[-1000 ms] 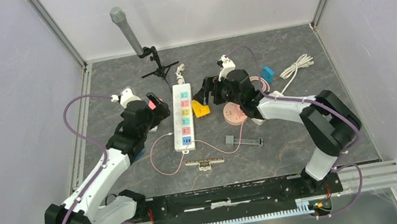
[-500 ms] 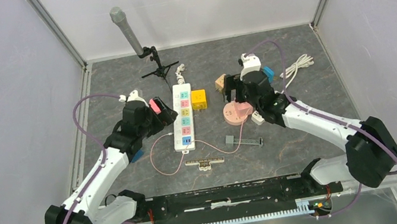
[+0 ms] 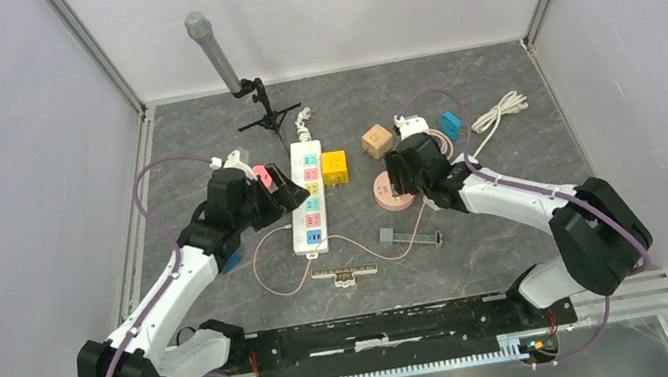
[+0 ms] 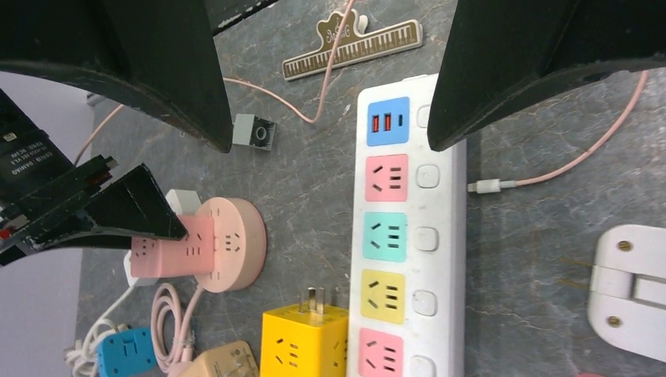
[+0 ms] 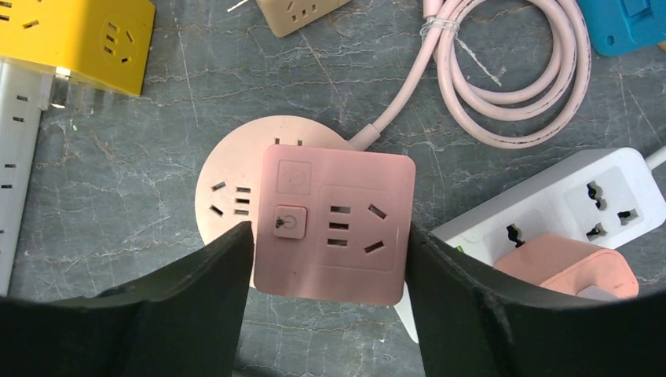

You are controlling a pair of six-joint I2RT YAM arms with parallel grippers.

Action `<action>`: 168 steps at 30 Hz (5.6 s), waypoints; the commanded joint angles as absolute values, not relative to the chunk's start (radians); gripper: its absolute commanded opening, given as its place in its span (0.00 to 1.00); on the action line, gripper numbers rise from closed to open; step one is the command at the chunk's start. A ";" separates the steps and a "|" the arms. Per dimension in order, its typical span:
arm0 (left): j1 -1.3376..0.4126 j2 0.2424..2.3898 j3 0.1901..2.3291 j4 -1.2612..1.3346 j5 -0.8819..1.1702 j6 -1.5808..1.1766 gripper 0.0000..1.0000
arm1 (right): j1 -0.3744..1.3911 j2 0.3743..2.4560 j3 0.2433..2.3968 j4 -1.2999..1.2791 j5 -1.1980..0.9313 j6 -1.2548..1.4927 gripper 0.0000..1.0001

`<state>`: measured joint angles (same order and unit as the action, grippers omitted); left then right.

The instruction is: Pull the plug off the socket

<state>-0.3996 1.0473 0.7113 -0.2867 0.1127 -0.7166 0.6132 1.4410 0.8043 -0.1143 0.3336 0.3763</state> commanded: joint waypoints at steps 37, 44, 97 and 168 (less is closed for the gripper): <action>-0.727 1.659 0.796 0.170 -0.047 -0.885 0.63 | 0.835 1.404 0.781 0.017 0.346 0.429 0.86; -0.729 1.709 0.782 0.181 -0.056 -0.907 0.54 | 0.834 1.474 0.838 -0.053 0.410 0.470 0.77; -0.729 1.800 0.644 0.179 -0.121 -0.851 0.31 | 0.890 1.413 0.872 0.062 0.143 0.523 0.00; -0.729 1.812 0.638 0.165 -0.143 -0.810 0.37 | 0.825 1.372 0.777 0.101 0.161 0.528 0.00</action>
